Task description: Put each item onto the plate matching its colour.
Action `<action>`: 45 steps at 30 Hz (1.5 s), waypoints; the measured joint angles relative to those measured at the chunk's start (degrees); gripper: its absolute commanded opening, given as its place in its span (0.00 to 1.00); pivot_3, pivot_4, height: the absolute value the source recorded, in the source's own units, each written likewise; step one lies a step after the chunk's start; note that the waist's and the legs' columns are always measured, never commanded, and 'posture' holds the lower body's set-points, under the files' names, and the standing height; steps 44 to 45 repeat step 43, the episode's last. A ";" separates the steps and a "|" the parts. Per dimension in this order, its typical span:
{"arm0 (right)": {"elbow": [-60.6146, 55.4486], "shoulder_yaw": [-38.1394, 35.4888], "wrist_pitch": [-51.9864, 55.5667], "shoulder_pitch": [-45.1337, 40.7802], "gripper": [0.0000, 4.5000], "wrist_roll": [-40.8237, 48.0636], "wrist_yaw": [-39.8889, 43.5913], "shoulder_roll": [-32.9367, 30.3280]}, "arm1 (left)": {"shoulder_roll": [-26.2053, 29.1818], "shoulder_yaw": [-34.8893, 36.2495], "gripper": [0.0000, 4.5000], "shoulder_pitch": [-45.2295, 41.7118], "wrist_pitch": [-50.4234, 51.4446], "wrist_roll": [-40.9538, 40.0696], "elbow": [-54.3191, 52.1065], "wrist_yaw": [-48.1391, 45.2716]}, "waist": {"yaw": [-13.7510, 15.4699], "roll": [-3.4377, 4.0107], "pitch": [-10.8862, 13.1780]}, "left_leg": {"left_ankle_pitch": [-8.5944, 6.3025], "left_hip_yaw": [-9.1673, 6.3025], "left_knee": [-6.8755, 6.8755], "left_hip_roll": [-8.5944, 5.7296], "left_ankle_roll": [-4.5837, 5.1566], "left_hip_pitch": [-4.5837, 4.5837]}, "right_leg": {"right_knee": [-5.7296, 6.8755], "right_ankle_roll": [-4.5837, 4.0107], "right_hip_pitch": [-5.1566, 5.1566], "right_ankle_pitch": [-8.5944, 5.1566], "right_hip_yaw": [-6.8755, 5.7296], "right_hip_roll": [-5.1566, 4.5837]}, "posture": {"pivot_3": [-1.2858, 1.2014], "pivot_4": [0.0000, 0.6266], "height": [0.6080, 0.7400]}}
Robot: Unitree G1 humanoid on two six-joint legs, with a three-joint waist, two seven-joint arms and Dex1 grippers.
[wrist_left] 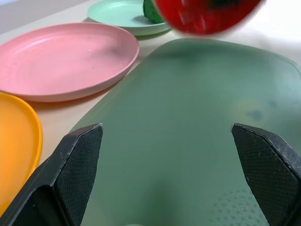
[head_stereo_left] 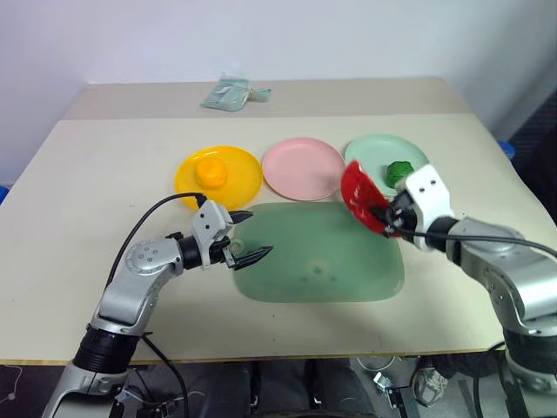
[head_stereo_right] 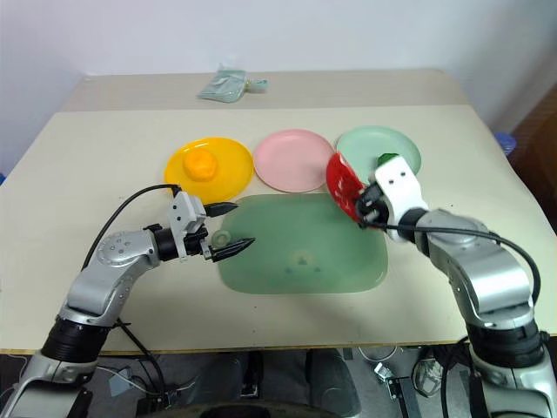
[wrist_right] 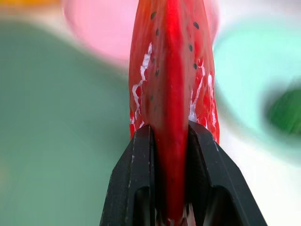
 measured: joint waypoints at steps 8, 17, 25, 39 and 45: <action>33.44 10.69 -14.11 -19.98 0.08 -9.13 -3.35 15.00 | 0.61 2.24 1.00 2.37 0.12 0.06 0.02 2.05 | 0.59 -0.01 0.00 | 0.20 0.03 0.06 -0.04 -0.35 -0.29 | 0.04 0.00 -0.26 0.00 -0.04 -0.01 | 0.52 0.24 1.00; 41.75 10.84 -26.31 -21.59 0.71 -12.89 0.51 14.85 | 0.27 4.83 1.00 4.56 1.48 -0.41 -4.21 6.24 | 0.36 -0.01 0.00 | 0.23 0.02 0.21 -0.13 -0.36 -0.79 | 0.21 0.04 -0.76 0.02 -0.06 -0.06 | 0.52 0.24 1.00; 16.17 -0.52 -26.62 -0.60 0.71 -4.58 14.81 -0.57 | 0.69 14.33 1.00 5.53 0.56 -1.37 -2.27 11.53 | 0.49 -0.01 0.00 | 0.15 -0.03 0.19 -0.08 -0.22 -0.68 | 0.16 0.04 -0.59 0.02 -0.08 -0.05 | 0.52 0.24 1.00; 17.32 -21.29 -29.59 26.21 0.71 1.14 21.89 -4.64 | 5.18 21.30 1.00 13.97 -5.81 -0.55 5.31 9.39 | 0.36 -0.01 -0.01 | -0.02 -0.01 -0.03 -0.02 0.00 0.17 | -0.02 -0.01 0.21 0.00 -0.02 -0.07 | 0.52 0.24 1.00; 20.60 -20.51 -31.13 23.85 0.71 0.61 21.97 -4.64 | 4.59 21.65 1.00 16.40 -6.20 -0.82 3.90 10.07 | 0.35 -0.01 -0.01 | -0.03 -0.01 -0.03 -0.02 0.00 0.17 | -0.04 -0.01 0.22 0.00 -0.02 -0.08 | 0.52 0.24 1.00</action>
